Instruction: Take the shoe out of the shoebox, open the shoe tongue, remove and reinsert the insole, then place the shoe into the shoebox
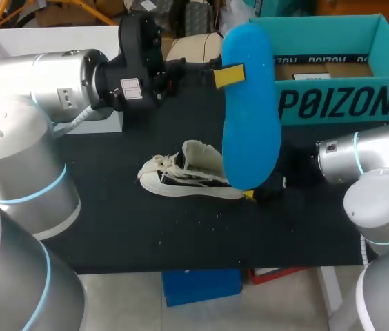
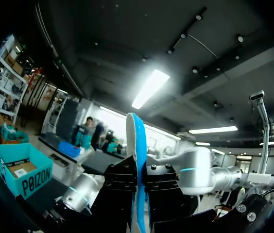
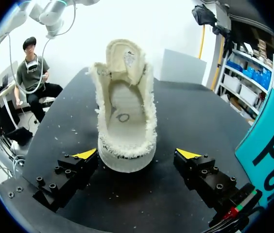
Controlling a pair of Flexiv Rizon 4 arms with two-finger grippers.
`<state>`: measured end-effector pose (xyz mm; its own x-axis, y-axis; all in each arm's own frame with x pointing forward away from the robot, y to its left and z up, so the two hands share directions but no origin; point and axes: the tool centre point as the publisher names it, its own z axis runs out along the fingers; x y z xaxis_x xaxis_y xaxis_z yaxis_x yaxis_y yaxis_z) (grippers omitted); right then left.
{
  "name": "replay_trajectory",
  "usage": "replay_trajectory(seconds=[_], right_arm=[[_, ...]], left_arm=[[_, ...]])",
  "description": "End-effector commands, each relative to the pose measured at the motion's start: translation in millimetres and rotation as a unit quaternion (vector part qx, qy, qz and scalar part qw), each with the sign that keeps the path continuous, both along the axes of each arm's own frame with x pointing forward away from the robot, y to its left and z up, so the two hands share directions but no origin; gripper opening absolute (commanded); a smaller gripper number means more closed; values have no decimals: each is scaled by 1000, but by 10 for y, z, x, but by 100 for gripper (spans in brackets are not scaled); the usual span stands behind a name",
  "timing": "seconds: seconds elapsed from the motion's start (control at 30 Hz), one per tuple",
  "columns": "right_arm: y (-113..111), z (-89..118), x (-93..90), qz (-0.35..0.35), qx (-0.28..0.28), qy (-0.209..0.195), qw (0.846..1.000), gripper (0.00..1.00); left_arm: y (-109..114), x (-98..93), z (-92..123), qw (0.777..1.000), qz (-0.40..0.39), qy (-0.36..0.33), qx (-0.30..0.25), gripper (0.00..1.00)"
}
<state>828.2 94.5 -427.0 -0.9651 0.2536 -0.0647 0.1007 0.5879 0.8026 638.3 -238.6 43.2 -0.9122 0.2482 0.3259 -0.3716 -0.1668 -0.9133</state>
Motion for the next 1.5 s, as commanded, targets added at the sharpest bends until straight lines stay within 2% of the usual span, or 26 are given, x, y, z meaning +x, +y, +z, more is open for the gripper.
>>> replay_trajectory(seconds=[0.03, 0.27, 0.4, 0.53, 0.6, 0.63, 0.67, 0.7, 0.8, 1.27, 1.33, 1.5], right_arm=[[34, 180, 49, 0, -57, 15, 998, 100], [169, 371, 145, 31, -151, 16, 988, 100], [241, 463, 198, 51, -211, 16, 976, 100], [322, 564, 244, 61, -252, 13, 966, 82], [357, 597, 258, 64, -269, 14, 961, 82], [383, 611, 264, 66, -285, 16, 956, 76], [402, 618, 266, 70, -297, 18, 952, 54], [415, 620, 268, 72, -303, 19, 950, 47], [495, 634, 267, 84, -345, 25, 935, 49], [777, 678, 341, 115, -433, 32, 894, 48], [812, 680, 355, 118, -450, 38, 885, 48], [875, 649, 377, 117, -470, 56, 873, 47]], left_arm=[[-8, -12, -6, 1000, 2, 0, 0, 0], [-8, -12, -6, 1000, 2, 0, 0, 0], [-8, -12, -6, 1000, 2, 0, 0, 0], [-8, -12, -6, 1000, 2, 0, 0, 0], [-8, -12, -6, 1000, 2, 0, 0, 0], [-8, -12, -6, 1000, 2, 0, 0, 0], [-8, -12, -6, 1000, 2, 0, 0, 0], [-8, -12, -6, 1000, 2, 0, 0, 0], [-8, -12, -6, 1000, 2, 0, 0, 0], [-8, -12, -6, 1000, 2, 0, 0, 0], [-8, -12, -6, 1000, 2, 0, 0, 0], [-8, -12, -6, 1000, 2, 0, 0, 0]])
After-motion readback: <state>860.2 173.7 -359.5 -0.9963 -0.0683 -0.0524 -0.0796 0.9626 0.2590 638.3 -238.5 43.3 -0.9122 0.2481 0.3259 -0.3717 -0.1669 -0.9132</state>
